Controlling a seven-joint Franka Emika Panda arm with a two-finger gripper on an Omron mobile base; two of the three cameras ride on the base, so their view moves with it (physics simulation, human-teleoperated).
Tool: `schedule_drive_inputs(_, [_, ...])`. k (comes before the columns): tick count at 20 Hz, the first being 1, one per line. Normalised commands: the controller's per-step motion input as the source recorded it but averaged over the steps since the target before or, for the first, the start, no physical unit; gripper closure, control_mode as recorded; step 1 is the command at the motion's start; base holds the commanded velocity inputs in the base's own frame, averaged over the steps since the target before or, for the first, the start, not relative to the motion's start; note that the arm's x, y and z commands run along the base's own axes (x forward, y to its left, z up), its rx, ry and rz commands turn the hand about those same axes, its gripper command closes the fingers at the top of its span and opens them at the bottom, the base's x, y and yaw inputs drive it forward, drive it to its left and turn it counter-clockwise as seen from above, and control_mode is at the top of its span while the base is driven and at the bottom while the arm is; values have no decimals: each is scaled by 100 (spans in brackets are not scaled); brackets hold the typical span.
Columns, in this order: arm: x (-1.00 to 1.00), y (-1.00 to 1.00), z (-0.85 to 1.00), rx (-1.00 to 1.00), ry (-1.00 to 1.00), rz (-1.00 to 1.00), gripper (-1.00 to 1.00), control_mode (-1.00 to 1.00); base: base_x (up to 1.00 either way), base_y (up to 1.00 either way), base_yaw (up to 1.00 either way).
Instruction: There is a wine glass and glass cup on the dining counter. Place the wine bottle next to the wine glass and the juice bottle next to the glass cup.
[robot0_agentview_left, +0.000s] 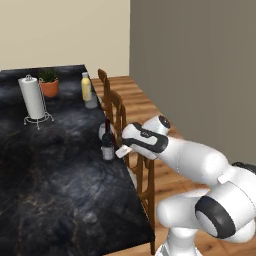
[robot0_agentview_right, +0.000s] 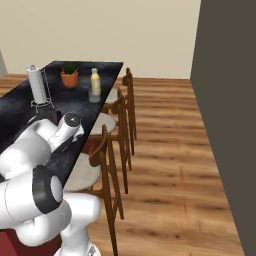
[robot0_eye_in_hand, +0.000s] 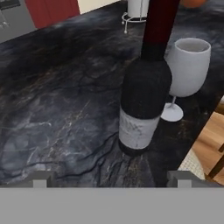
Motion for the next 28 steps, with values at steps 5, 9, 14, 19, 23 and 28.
schedule_drive_inputs(5, [-36, -14, 29, 0, 15, -7, -100, -100, 0, 0, 0])
schedule_drive_inputs(9, [-42, -15, 31, 0, 15, -10, -100, -100, 0, 0, 0])
schedule_drive_inputs(14, [-45, -17, 30, 0, 18, -11, -100, -100, 0, 0, 0])
schedule_drive_inputs(19, [-54, -22, 14, -8, 5, -7, -100, -100, 0, 0, 0])
schedule_drive_inputs(23, [-67, -27, 1, -10, 0, -3, -100, -100, 0, 0, 0])
schedule_drive_inputs(28, [-71, -32, 0, -8, -3, -1, -100, -100, 0, 0, 0])
